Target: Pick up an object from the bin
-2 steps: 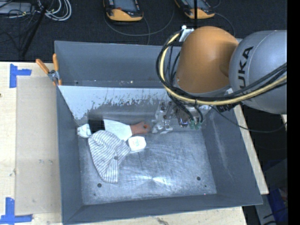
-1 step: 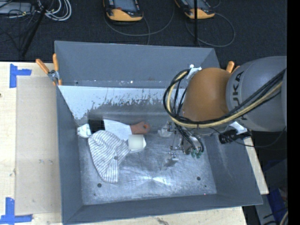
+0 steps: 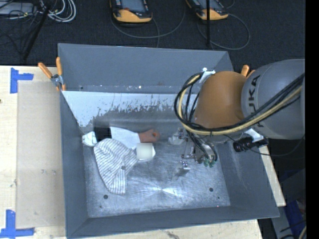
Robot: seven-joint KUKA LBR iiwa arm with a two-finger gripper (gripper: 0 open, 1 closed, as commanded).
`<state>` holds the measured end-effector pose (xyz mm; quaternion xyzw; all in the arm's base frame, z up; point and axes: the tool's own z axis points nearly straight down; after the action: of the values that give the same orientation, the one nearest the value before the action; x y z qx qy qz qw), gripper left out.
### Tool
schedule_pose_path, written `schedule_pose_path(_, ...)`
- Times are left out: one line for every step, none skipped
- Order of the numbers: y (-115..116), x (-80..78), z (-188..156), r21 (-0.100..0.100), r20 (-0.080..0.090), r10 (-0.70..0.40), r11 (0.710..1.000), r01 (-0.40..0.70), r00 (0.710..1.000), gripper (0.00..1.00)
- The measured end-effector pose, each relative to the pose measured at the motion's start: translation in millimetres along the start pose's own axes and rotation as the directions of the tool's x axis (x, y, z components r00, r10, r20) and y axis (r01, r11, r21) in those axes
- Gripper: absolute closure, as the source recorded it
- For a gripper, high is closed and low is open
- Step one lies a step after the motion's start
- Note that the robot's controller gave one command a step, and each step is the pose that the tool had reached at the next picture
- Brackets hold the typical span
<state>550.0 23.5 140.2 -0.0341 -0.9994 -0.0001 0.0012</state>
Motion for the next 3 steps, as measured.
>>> schedule_pose_path(37.5, -45.6, 60.1, 0.000, -0.004, -0.130, 0.991, 0.130, 0.991, 1.00)
schedule_pose_path(37.5, -45.8, 60.0, 0.000, -0.003, -0.130, 0.992, 0.130, 0.992, 1.00)
schedule_pose_path(28.2, -38.2, -22.9, 0.000, -0.001, -0.129, 0.992, 0.129, 0.992, 0.00)
